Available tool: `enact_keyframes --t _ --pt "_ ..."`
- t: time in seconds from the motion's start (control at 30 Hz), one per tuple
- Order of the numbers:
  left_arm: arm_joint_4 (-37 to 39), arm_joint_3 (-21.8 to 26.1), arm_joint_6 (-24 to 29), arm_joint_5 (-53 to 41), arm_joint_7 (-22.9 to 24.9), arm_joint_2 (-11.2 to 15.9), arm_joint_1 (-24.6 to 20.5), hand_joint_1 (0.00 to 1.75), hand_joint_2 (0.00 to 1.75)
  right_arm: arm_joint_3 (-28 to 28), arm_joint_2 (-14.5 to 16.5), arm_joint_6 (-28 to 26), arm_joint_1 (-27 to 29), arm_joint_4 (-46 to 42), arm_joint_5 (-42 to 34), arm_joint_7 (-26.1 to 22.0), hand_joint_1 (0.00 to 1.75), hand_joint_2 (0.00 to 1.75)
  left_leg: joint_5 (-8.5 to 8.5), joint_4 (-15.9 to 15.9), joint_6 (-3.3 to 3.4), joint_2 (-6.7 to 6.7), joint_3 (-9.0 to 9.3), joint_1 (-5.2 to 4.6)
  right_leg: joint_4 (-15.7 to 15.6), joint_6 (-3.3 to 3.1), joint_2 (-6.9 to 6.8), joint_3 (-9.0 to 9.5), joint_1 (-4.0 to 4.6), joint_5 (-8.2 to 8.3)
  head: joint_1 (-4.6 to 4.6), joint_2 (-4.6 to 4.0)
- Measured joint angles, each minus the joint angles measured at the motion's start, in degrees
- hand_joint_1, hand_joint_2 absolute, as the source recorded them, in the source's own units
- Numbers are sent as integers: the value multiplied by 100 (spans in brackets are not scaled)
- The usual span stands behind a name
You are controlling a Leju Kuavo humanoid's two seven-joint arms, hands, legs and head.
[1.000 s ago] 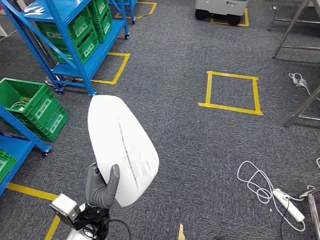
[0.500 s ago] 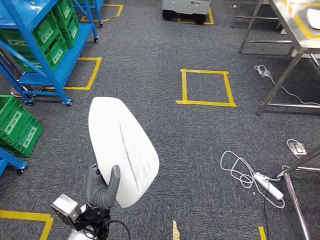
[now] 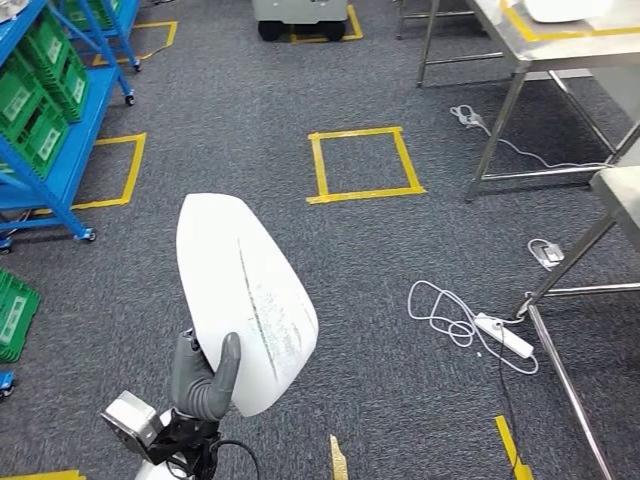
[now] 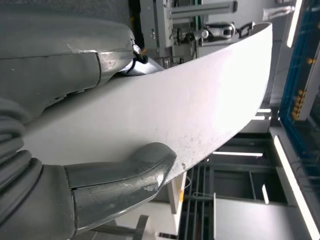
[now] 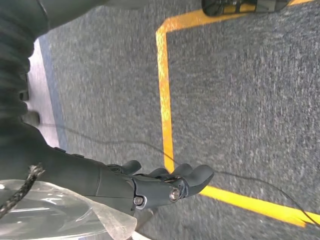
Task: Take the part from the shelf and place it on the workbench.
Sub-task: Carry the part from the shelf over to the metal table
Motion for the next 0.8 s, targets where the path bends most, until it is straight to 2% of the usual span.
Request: enact_keyframes --t 0.03,0.13,0.2,0.23,0.27,0.33,0.37,0.4,0.43,0.47,0.53,0.57,0.6,0.63,0.67,0.7,0.73,0.8 --pt "0 0 13 -12 0 2 5 175 175 0 0 4 -4 0 -1 0 0 175 -65 142 -1 -22 -65 1 0 -3 22 -1 2 0 -2 0" --pt "0 0 16 -16 0 3 6 175 175 0 0 4 -4 0 0 0 0 175 -84 193 -2 -27 -90 0 0 -4 30 -2 2 1 -2 0" --pt "0 0 34 -30 0 8 13 175 175 0 0 5 3 0 -4 0 0 175 -163 482 1 -49 -237 0 2 -4 89 -2 9 1 -2 0" --pt "0 1 48 -40 0 15 17 175 175 0 0 7 10 0 -15 -4 0 175 33 314 28 -107 -188 -1 7 -3 201 6 16 1 -2 0" --pt "-1 1 60 -49 0 21 21 175 175 0 3 8 14 0 -27 -9 0 175 244 6 63 -239 -83 6 23 10 343 0 26 2 -1 0" --pt "-2 2 73 -64 0 30 24 175 175 0 8 11 17 0 -51 -21 0 175 713 -832 126 -451 235 3 46 69 606 -39 21 18 2 0" --pt "-4 2 80 -75 0 30 24 175 175 0 11 14 22 0 -56 -26 0 175 720 -952 142 -493 276 -3 46 111 674 -71 11 33 4 0" --pt "-5 2 90 -90 1 28 21 175 175 0 12 17 33 0 -61 -32 0 175 733 -975 162 -435 276 -1 47 144 688 -104 -3 40 4 0" --pt "-6 1 101 -109 0 25 18 175 175 0 13 20 47 0 -65 -39 0 175 752 -1004 192 -375 284 5 80 170 619 -141 -1 14 6 0" --pt "-7 1 111 -127 -2 19 16 175 175 0 14 22 54 0 -68 -46 0 175 771 -1032 224 -305 290 13 205 194 485 -218 5 -73 25 0" --pt "-7 1 122 -151 -5 10 25 175 175 -1 15 29 44 0 -71 -53 0 175 784 -1056 261 -153 293 14 800 240 167 -516 11 -406 55 0" --pt "-7 2 126 -154 -7 8 31 175 175 -1 15 35 35 0 -72 -54 0 175 783 -1055 267 -72 287 9 1202 265 85 -710 1 -588 69 0" --pt "-7 2 128 -155 -7 9 38 175 175 -1 14 41 33 0 -73 -55 0 175 781 -1053 267 9 285 5 1523 288 54 -864 -12 -698 67 0" --pt "-7 2 128 -155 -7 9 40 175 175 -1 14 49 39 0 -73 -55 0 175 777 -1052 264 86 283 4 1672 307 36 -931 -25 -707 67 0" --pt "-7 2 128 -155 -7 8 39 175 175 -1 13 56 48 0 -73 -55 0 175 770 -1051 257 154 286 4 1582 321 15 -878 -37 -607 70 0" --pt "-7 2 128 -155 -7 6 38 175 175 -2 13 62 57 0 -74 -55 0 175 761 -1050 245 216 293 5 1275 330 -23 -710 -49 -431 69 0" --pt "-7 2 128 -155 -7 4 37 175 175 -2 14 66 59 0 -74 -57 0 175 748 -1047 225 273 306 3 845 337 -119 -476 -55 -255 70 0" --pt "-7 2 130 -155 -7 2 35 175 175 -2 17 74 39 0 -73 -64 0 175 716 -1030 166 367 322 -24 194 302 -287 -101 -35 -69 65 0"
